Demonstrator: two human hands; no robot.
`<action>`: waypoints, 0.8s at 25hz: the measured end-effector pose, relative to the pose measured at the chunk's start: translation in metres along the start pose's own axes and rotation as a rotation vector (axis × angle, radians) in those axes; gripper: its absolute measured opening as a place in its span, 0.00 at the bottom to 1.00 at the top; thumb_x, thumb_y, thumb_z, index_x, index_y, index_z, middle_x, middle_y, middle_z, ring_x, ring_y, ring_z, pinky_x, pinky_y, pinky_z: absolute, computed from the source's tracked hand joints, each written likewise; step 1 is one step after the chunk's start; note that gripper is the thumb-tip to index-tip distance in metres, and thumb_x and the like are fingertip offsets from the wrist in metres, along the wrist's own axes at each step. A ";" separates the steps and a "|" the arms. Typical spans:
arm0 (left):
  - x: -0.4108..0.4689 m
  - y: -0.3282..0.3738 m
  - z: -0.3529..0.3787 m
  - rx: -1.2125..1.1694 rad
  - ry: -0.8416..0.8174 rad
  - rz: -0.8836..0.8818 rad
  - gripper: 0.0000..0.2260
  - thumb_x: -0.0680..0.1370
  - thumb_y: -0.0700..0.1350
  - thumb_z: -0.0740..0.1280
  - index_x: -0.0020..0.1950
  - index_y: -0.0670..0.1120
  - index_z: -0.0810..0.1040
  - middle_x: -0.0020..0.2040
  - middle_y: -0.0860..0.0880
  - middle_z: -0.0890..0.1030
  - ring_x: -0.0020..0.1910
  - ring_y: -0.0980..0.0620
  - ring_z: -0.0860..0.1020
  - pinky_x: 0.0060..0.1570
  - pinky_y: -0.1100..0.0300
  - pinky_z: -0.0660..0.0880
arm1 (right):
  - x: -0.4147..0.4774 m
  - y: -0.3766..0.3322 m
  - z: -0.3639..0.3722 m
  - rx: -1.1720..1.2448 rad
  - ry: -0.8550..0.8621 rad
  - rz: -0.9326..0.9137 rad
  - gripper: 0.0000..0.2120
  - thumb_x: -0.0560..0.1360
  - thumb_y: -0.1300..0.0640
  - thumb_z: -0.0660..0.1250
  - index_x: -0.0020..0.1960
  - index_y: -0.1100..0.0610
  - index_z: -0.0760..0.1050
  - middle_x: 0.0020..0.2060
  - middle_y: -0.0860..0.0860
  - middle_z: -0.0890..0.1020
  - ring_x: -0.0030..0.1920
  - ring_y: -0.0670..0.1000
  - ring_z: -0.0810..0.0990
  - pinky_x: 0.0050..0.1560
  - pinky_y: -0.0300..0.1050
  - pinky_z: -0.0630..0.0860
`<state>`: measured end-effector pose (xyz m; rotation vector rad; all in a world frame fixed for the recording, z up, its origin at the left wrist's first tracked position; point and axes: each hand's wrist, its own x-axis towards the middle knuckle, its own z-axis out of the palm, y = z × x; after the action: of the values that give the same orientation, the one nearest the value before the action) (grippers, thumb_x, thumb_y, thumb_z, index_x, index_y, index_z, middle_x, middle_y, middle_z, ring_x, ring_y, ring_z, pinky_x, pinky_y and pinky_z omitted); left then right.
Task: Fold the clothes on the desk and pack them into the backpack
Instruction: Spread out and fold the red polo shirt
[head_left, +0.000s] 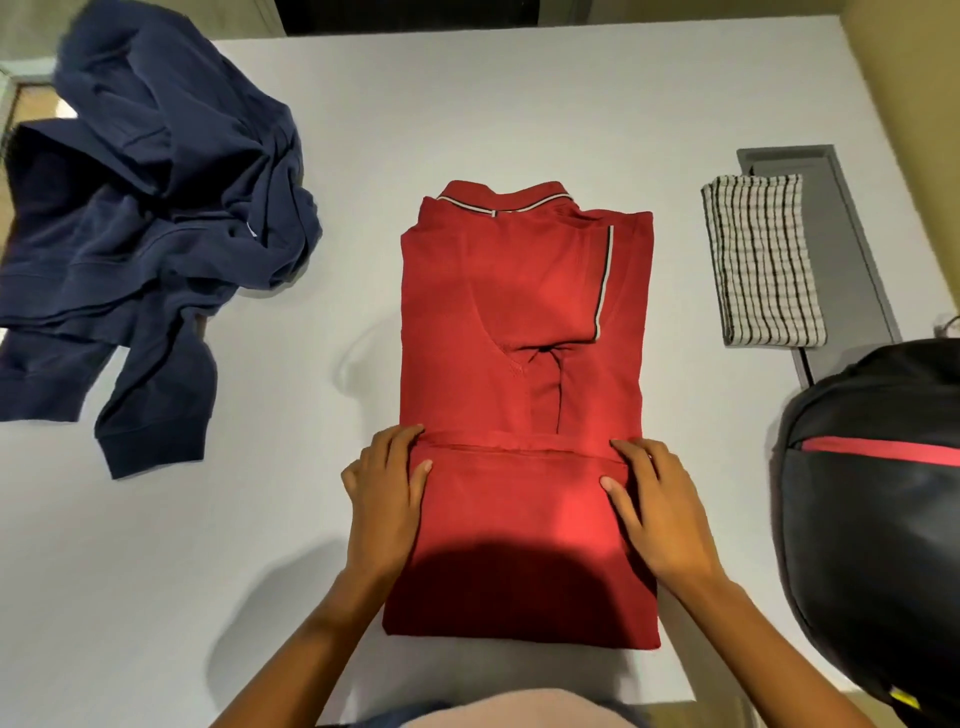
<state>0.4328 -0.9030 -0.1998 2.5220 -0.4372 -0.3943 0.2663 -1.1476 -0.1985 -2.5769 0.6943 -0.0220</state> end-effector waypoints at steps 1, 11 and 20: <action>0.000 0.002 0.000 -0.067 0.024 -0.031 0.13 0.82 0.45 0.61 0.66 0.51 0.72 0.63 0.52 0.73 0.62 0.47 0.71 0.61 0.70 0.54 | -0.001 0.000 -0.002 0.052 -0.012 0.024 0.16 0.81 0.53 0.62 0.65 0.58 0.72 0.57 0.52 0.75 0.56 0.53 0.76 0.56 0.43 0.71; 0.043 0.038 -0.024 -0.282 0.247 0.078 0.16 0.77 0.37 0.66 0.64 0.47 0.75 0.63 0.50 0.73 0.61 0.46 0.73 0.65 0.42 0.69 | 0.052 -0.022 -0.028 0.079 0.295 0.022 0.19 0.77 0.61 0.68 0.67 0.60 0.71 0.60 0.57 0.74 0.59 0.57 0.73 0.60 0.45 0.66; -0.011 -0.028 0.013 0.300 -0.050 0.319 0.27 0.82 0.55 0.49 0.79 0.45 0.52 0.79 0.49 0.52 0.78 0.49 0.51 0.76 0.49 0.47 | -0.024 -0.014 0.035 -0.067 0.101 -0.131 0.26 0.83 0.50 0.51 0.78 0.59 0.57 0.78 0.52 0.57 0.78 0.51 0.51 0.77 0.50 0.50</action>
<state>0.4242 -0.8821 -0.2241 2.6662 -0.9653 -0.2851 0.2567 -1.1098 -0.2213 -2.6969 0.5701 -0.1743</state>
